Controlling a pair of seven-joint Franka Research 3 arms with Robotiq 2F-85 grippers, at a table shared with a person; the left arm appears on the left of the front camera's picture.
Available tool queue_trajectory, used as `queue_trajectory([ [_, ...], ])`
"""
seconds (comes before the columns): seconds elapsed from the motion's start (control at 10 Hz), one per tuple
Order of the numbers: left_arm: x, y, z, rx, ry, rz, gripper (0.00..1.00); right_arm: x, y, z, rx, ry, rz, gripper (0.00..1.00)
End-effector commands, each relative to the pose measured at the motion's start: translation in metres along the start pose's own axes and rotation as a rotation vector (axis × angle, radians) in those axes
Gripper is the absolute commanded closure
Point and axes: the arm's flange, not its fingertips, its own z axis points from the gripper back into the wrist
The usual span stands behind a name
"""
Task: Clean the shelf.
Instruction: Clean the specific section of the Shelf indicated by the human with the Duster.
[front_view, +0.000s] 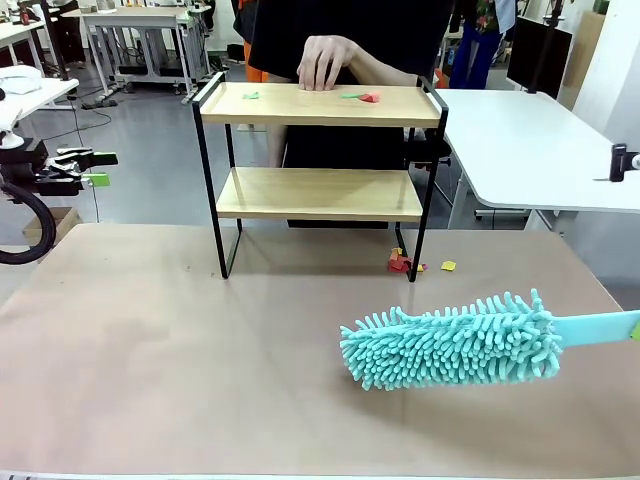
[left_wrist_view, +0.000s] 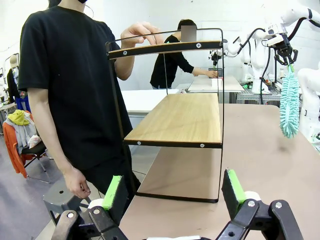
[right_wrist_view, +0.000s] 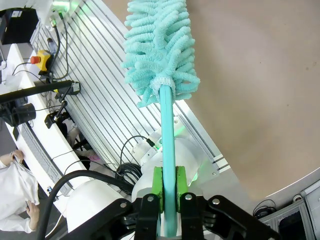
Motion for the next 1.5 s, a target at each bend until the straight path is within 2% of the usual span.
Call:
queue_trajectory([
  [0.0, 0.002, -0.002, 0.0, -0.005, 0.007, -0.012, 0.0, 0.003, 0.003, 0.003, 0.007, -0.015, -0.003, 0.87],
  [0.5, 0.002, -0.002, 0.0, -0.005, 0.007, -0.012, 0.0, 0.0, 0.0, 0.0, 0.0, 0.0, 0.0, 0.87],
  [0.7, 0.002, -0.002, 0.0, -0.005, 0.007, -0.012, 0.0, 0.019, 0.024, 0.016, 0.108, -0.098, 0.026, 0.87],
  [0.8, 0.002, -0.002, 0.0, -0.005, 0.007, -0.012, 0.0, 0.026, 0.043, 0.025, 0.147, -0.135, 0.037, 0.87],
  [1.0, 0.002, -0.002, 0.0, -0.005, 0.007, -0.012, 0.0, 0.045, 0.105, 0.053, 0.157, -0.271, -0.006, 0.87],
  [1.1, 0.002, -0.002, 0.0, -0.005, 0.007, -0.012, 0.0, 0.06, 0.134, 0.068, 0.107, -0.358, -0.025, 0.87],
  [1.4, 0.002, -0.002, 0.0, -0.005, 0.007, -0.012, 0.0, 0.121, 0.208, 0.101, 0.091, -0.464, -0.11, 0.87],
])
